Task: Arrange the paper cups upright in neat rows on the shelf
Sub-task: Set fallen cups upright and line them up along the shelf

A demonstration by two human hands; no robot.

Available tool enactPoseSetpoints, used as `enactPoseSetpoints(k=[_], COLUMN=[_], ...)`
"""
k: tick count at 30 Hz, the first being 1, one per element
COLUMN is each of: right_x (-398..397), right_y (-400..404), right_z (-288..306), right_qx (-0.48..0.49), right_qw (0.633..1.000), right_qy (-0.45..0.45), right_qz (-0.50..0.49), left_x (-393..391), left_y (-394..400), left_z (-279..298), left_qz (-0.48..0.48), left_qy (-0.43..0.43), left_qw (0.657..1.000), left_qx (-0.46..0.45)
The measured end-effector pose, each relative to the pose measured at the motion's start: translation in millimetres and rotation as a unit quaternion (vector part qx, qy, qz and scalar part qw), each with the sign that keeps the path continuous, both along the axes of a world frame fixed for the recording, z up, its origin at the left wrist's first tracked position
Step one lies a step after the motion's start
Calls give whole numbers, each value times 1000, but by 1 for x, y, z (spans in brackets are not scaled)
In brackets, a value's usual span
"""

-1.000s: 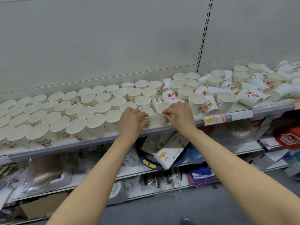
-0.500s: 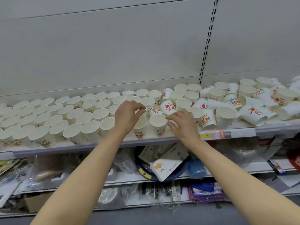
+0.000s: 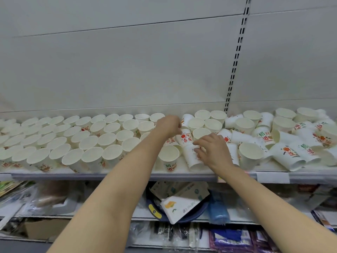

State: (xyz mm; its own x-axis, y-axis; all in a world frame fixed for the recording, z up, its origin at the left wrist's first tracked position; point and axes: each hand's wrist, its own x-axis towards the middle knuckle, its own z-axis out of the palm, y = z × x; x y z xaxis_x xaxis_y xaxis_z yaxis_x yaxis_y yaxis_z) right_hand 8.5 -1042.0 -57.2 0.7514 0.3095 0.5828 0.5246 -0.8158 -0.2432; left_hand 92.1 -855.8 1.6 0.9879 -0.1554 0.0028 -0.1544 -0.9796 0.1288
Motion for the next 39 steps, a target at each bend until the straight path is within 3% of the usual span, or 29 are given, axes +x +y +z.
enactPoseSetpoints(k=[4,12,16,19,23,27,34,39], right_x=[17,45,47,47,51,57,62,44], right_y=[5,14,20,24,27,33,39,28], right_z=[7,7,4,0,3,14,19,16], right_qx=[5,15,26,6,-5,2,-58,-38], right_qw=[1000,997,997,997,998,998,995,997], right_qy=[5,60,69,73,56,41,86,66], right_qz=[-13,-53,-39,-23,-41,-42,1,32], left_x=[21,42,38,20,3,-8,-24,-24], left_y=[-11,-6,8,14,21,38,71,68], left_z=[-5,-13,0,-2,-14,-8,2,1], left_qz=[-16,-23,-36,-87,-126,-117,-153,-157], left_qy=[66,104,74,16,2,-13,67,61], left_qw=[998,992,986,991,988,976,985,985], left_qx=[-3,-70,-142,-104,-92,-185,-50,-43])
